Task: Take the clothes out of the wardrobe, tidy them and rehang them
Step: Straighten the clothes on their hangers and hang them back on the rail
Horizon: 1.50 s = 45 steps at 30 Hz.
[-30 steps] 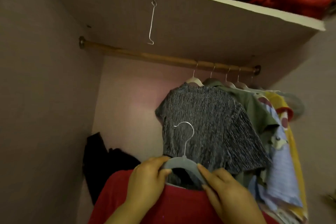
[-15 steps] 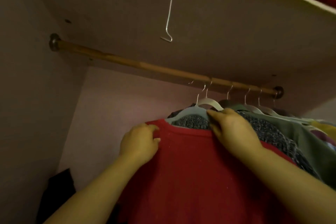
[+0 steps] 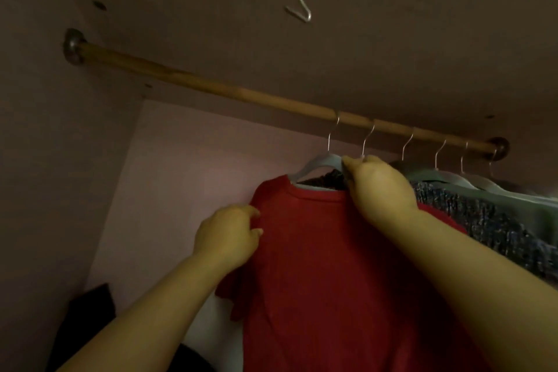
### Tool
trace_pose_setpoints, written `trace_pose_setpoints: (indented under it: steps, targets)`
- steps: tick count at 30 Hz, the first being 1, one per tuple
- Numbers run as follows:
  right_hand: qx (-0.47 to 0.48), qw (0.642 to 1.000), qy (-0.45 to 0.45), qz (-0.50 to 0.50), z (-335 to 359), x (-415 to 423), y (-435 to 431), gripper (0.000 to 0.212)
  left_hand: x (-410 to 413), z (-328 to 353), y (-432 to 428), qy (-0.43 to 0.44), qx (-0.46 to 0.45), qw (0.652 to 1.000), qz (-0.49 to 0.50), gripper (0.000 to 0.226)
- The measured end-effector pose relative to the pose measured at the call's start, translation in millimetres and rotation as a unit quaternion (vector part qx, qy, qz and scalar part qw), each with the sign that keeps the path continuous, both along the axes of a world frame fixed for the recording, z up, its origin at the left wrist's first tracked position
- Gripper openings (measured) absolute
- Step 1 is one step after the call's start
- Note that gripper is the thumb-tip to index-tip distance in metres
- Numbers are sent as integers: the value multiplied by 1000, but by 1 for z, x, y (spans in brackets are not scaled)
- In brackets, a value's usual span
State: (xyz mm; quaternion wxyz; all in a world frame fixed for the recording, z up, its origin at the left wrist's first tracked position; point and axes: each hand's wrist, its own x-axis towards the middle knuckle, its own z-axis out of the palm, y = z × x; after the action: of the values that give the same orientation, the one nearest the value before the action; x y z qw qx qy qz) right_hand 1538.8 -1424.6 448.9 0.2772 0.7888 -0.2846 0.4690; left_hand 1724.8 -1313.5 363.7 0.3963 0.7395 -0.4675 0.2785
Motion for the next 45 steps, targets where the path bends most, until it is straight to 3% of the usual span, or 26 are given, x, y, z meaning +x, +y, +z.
trace_pose_setpoints:
  steps: [8, 16, 25, 32, 39, 45]
  targets:
    - [-70, 993, 13, -96, -41, -3, 23, 40, 9, -28, 9, 26, 33, 999, 1, 40]
    - [-15, 991, 104, -81, -139, -26, 47, 39, -2, -74, 30, 71, 61, 996, -5, 38]
    - [191, 961, 201, -21, -271, -97, 89, 50, -87, -167, 104, 73, 194, 977, 48, 43]
    - [309, 921, 209, 115, -372, -203, 151, 43, -209, -264, 165, 95, 322, 940, 60, 53]
    - [419, 866, 260, 86, -458, -310, 211, 43, -323, -345, 218, 99, 447, 889, 16, 56]
    - [485, 831, 271, 30, -488, -380, 266, 51, -383, -384, 259, 80, 489, 868, -40, 57]
